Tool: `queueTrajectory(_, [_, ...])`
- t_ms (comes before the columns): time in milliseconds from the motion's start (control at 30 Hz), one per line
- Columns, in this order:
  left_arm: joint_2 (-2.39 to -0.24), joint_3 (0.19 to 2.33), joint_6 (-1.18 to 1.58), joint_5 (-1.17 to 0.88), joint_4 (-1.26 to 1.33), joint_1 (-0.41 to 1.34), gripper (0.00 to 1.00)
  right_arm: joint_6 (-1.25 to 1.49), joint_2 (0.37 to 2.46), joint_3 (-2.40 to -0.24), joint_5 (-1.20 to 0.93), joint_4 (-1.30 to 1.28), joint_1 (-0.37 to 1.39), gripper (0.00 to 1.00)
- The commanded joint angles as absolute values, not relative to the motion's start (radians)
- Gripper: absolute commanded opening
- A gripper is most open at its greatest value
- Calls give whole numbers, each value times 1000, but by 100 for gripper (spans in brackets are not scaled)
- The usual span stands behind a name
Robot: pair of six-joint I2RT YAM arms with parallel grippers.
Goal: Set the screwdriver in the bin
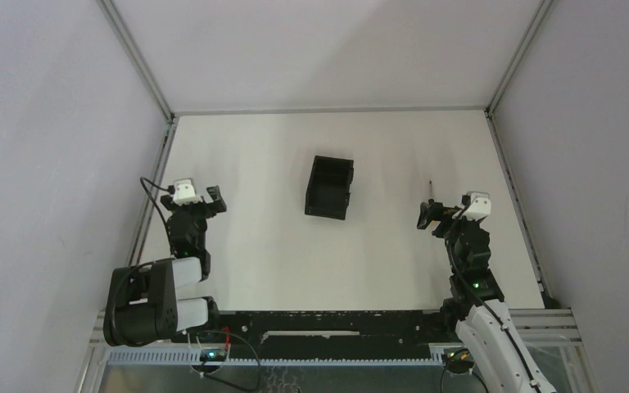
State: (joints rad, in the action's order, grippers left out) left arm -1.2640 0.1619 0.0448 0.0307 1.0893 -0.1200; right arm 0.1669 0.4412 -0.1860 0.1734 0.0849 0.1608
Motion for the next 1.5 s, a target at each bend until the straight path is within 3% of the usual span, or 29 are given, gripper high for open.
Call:
queueTrajectory(0, [-1258,165,37,38,1111,-115,100,204,469,-237,195,97,163,100])
queueTrajectory(167, [-1259,165,37,38,1112,-115,100,220,598,-393,157,-48,163,100])
queueTrajectory(433, [-1258,165,37,38,1112,-116,100,251,927,-820,193,-393,152,100])
queueTrajectory(733, [-1258,165,38,38,1112,-115,100,238,1238,-918,108,-400,70,100])
queueTrajectory(967, [-1258,164,38,38,1111,-115,100,212,1496,-971,88,-435,42,92])
queueTrajectory(1267, [-1258,165,36,38,1112,-115,100,250,1676,-1006,75,-503,8,64])
queueTrajectory(1300, [-1258,166,36,38,1111,-115,100,250,1684,-1006,75,-509,8,58])
queueTrajectory(1400, [-1258,164,36,38,1111,-115,100,254,1682,-1007,77,-514,8,27])
queueTrajectory(1467, [-1258,165,37,38,1111,-115,100,253,1651,-1020,89,-529,8,16])
